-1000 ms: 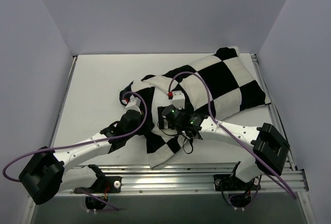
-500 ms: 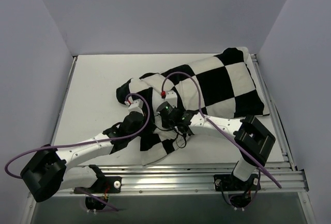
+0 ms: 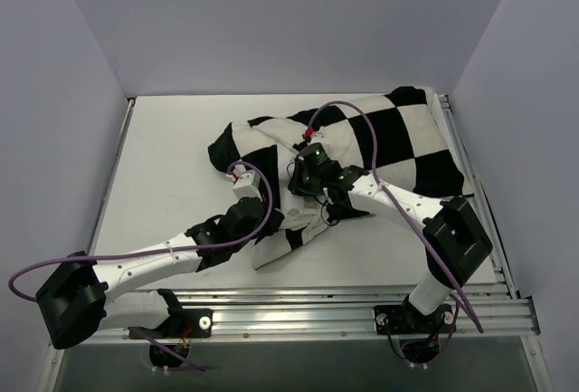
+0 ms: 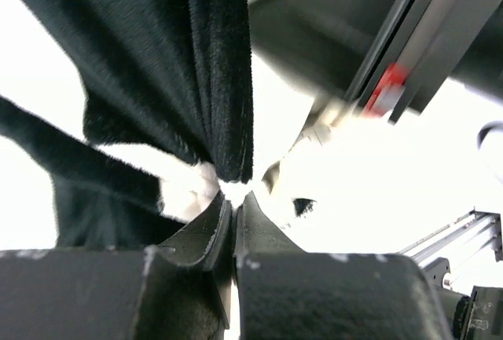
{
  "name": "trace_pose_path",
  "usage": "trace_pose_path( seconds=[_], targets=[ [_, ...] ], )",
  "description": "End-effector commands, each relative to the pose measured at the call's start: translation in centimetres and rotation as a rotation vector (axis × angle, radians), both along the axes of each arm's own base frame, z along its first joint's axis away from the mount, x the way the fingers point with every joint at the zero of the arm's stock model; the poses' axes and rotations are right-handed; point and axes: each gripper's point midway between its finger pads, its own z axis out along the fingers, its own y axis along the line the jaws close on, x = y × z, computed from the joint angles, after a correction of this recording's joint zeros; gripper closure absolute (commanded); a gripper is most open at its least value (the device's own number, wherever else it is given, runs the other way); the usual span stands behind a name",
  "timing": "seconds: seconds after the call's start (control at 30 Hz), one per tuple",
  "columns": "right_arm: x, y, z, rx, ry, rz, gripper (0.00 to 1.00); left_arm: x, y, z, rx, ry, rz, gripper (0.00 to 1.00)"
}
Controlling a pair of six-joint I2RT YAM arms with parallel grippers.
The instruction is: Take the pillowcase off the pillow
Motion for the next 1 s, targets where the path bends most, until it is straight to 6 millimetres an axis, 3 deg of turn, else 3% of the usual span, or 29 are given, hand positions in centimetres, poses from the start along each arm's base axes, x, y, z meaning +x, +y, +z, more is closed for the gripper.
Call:
trace_pose_path(
  seconds=[0.0,0.1,0.2,0.23,0.47,0.67,0.8,0.83,0.93,0.97],
  targets=[
    [8.1,-1.4,11.8,0.253,-0.287,-0.169,1.00,-4.1,-0.6,-2.0,0.061,0.112,-0.110,0.95],
    [9.6,-3.1,14.0,0.309,-0.303,-0.186,1.00,-4.2,0.7,-3.1,0.109,0.132,-0.073,0.95],
    [10.5,-4.5,17.3,0.375,-0.339,-0.186,1.00,-4.0,1.7,-3.4,0.160,0.129,-0.049,0.95],
    [10.9,-4.9,19.1,0.400,-0.364,-0.188,1.00,-4.0,1.8,-3.4,0.170,0.128,-0.048,0.95],
    [12.9,-7.7,24.5,0.476,-0.441,-0.231,1.00,-3.7,0.4,-3.4,0.214,0.127,-0.095,0.95],
    [13.5,-6.8,27.8,0.647,-0.465,-0.241,1.00,-3.6,-1.0,-4.3,0.263,0.139,-0.102,0.95],
    [13.2,-5.8,28.5,0.681,-0.455,-0.223,1.00,-2.6,-1.8,-6.1,0.320,0.151,-0.081,0.97],
    [13.1,-5.6,28.6,0.671,-0.453,-0.214,1.00,-2.1,-2.3,-5.7,0.318,0.143,-0.079,0.98],
    [12.0,-5.1,26.5,0.557,-0.406,-0.163,1.00,-1.1,-2.5,-5.2,0.342,0.118,-0.070,0.98],
    [11.2,-5.0,24.9,0.504,-0.370,-0.155,1.00,-1.0,-2.5,-5.0,0.343,0.108,-0.069,0.98]
  ],
)
